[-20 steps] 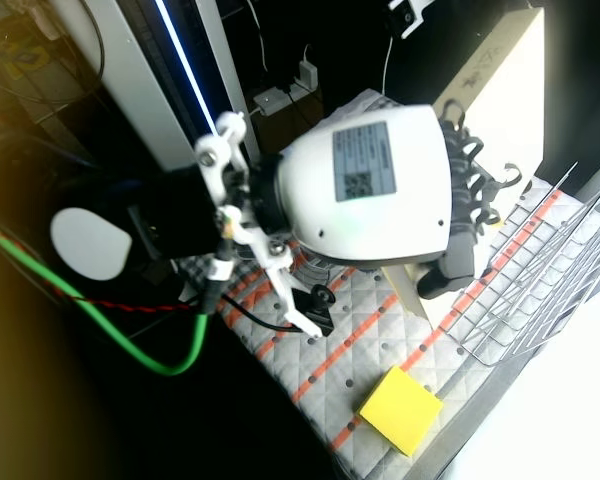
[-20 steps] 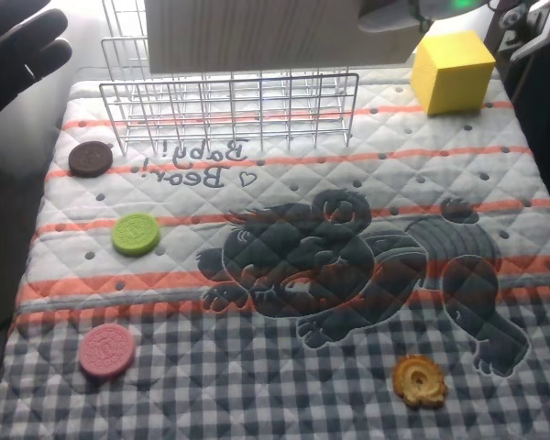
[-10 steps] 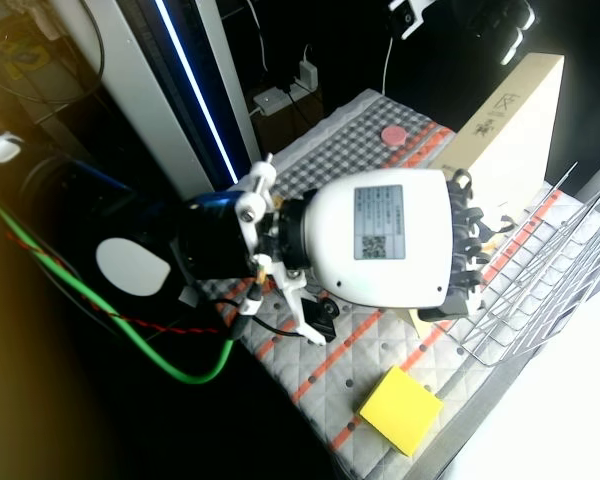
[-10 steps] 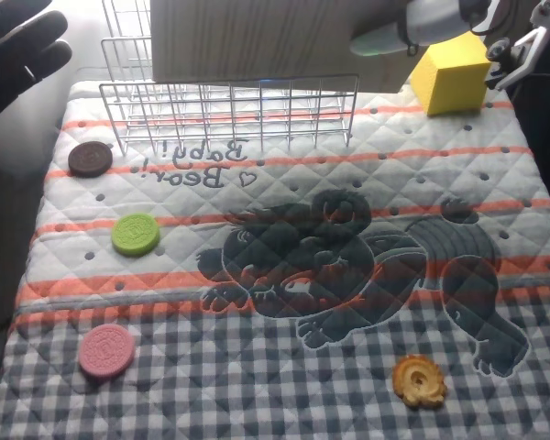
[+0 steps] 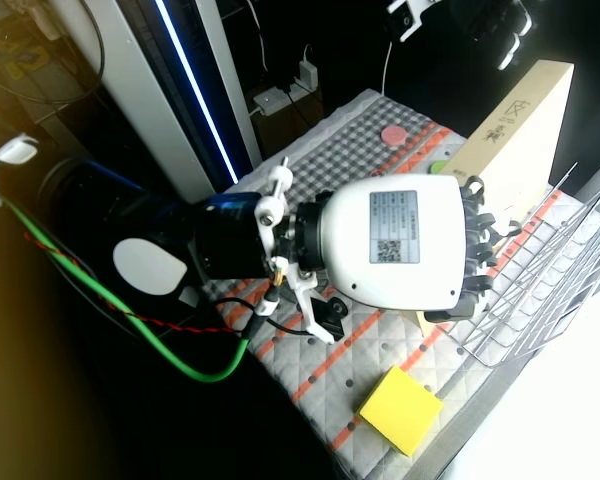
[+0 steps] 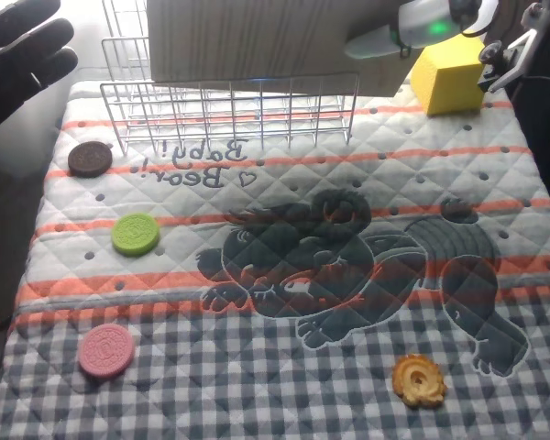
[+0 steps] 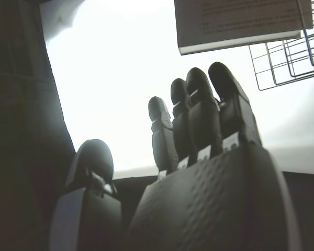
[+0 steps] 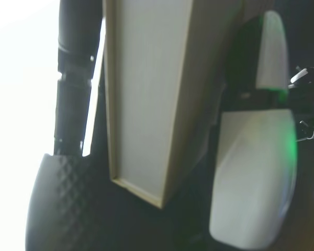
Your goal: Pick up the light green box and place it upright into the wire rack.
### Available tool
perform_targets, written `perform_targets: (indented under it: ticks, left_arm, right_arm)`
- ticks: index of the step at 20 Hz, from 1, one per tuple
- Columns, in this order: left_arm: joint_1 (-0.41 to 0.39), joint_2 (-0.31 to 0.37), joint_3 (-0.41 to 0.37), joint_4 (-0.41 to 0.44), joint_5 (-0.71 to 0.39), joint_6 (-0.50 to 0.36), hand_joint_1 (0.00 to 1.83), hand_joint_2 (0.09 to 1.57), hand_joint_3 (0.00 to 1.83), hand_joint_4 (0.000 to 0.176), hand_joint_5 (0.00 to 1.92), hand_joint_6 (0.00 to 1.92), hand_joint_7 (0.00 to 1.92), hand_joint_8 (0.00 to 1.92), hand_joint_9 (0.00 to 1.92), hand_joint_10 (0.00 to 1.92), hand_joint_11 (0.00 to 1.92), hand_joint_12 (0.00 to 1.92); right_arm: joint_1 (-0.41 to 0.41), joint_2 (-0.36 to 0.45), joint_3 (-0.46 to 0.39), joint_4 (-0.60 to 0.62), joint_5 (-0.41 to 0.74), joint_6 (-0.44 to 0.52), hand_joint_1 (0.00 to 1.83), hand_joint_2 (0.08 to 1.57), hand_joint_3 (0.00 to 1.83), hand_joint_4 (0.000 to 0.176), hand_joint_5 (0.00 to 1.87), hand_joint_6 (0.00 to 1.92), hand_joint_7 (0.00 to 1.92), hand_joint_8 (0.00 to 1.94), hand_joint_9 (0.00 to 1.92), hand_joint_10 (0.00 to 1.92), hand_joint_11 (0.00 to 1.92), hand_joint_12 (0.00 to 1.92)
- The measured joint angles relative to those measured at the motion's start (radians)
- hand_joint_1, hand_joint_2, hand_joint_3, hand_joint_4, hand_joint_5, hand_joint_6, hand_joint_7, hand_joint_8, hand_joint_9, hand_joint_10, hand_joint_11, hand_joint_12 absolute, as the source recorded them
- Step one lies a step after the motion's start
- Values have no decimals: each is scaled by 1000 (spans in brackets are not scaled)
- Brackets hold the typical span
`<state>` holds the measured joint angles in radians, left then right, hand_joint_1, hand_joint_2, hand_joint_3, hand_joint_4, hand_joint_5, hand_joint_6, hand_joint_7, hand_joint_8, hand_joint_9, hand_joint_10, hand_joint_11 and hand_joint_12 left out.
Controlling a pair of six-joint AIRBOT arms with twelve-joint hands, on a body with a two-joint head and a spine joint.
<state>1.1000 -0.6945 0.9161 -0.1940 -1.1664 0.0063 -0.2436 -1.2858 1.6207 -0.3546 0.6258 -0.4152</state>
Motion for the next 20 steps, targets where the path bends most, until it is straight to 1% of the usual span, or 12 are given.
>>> perform_targets:
  ticks: [1, 3, 4, 7, 9, 13, 15, 16, 17, 18, 19, 20]
  left_arm:
    - [0, 0, 0, 0, 0, 0, 419, 1135, 0, 127, 476, 1, 406, 0, 348, 1, 0, 599]
    - [0, 0, 0, 0, 0, 0, 405, 1144, 1, 111, 491, 3, 427, 3, 369, 5, 0, 662]
    - [0, 0, 0, 0, 0, 0, 403, 1145, 1, 109, 492, 2, 431, 4, 372, 5, 0, 667]
    - [0, 0, 0, 0, 0, 0, 409, 1145, 0, 115, 479, 1, 421, 0, 355, 1, 0, 621]
    - [0, 0, 0, 0, 0, 0, 419, 1144, 0, 106, 479, 0, 423, 1, 356, 2, 0, 624]
    - [0, 0, 0, 0, -1, 0, 418, 1142, 0, 109, 483, 1, 424, 1, 363, 3, 0, 640]
    - [0, -1, 0, 0, -1, 0, 443, 1141, 0, 104, 488, 2, 424, 2, 360, 1, 0, 621]
    - [0, -1, 0, 1, 0, 0, 442, 1141, 0, 107, 488, 1, 426, 2, 360, 1, 0, 633]
    - [0, -1, 0, 2, -1, 0, 442, 1142, 0, 109, 484, 0, 424, 1, 357, 0, 0, 636]
    - [0, -1, 0, 2, -1, 0, 442, 1142, 0, 109, 484, 0, 424, 1, 357, 0, 0, 636]
    - [0, -1, 0, 2, -1, 0, 427, 1140, 0, 112, 482, 0, 423, 2, 359, 1, 0, 638]
    - [0, -1, 0, 1, -1, 0, 437, 1139, 0, 105, 485, 2, 424, 2, 358, 1, 0, 635]
  right_arm:
    - [0, -3, 2, 1, -3, 0, 1167, 1096, 0, 0, 1025, 890, 1423, 0, 1599, 3, 1380, 562]
    - [0, -5, 2, 0, -3, 0, 1165, 1099, 1, 0, 1018, 903, 1417, 1, 1598, 2, 1398, 532]
    - [0, -6, 2, 0, -2, 0, 1165, 1100, 1, 0, 1016, 905, 1419, 2, 1595, 0, 1400, 524]
    - [-10, -17, 13, 4, -4, 0, 1162, 1107, 2, 0, 1001, 929, 1413, 1, 1583, 1, 1389, 508]
    - [-11, -26, 15, 3, -19, -1, 1160, 1109, 1, 0, 998, 934, 1408, 1, 1578, 0, 1386, 502]
    - [-22, -32, 17, 14, -10, 0, 1150, 1126, 2, 0, 961, 993, 1394, 0, 1563, 0, 1367, 472]
    - [-24, -32, 19, 14, -16, 0, 1143, 1141, 0, 0, 932, 1039, 1315, 0, 1485, 0, 1279, 515]
    - [-24, -33, 20, 14, -19, -1, 1247, 1090, 0, 0, 950, 900, 1232, 594, 1450, 1, 1243, 560]
    - [-24, -36, 25, 14, -18, 0, 1239, 1102, 9, 0, 915, 965, 1122, 853, 1351, 7, 1170, 586]
    - [-26, -38, 26, 15, -19, -1, 1239, 1102, 9, 0, 915, 965, 1122, 853, 1351, 7, 1170, 586]
    - [-30, -42, 26, 16, -17, 0, 926, 1088, 0, 0, 647, 404, 835, 125, 954, 0, 693, 801]
    - [-35, -44, 26, 18, -19, 0, 825, 1061, 0, 0, 573, 110, 779, 36, 838, 0, 516, 870]
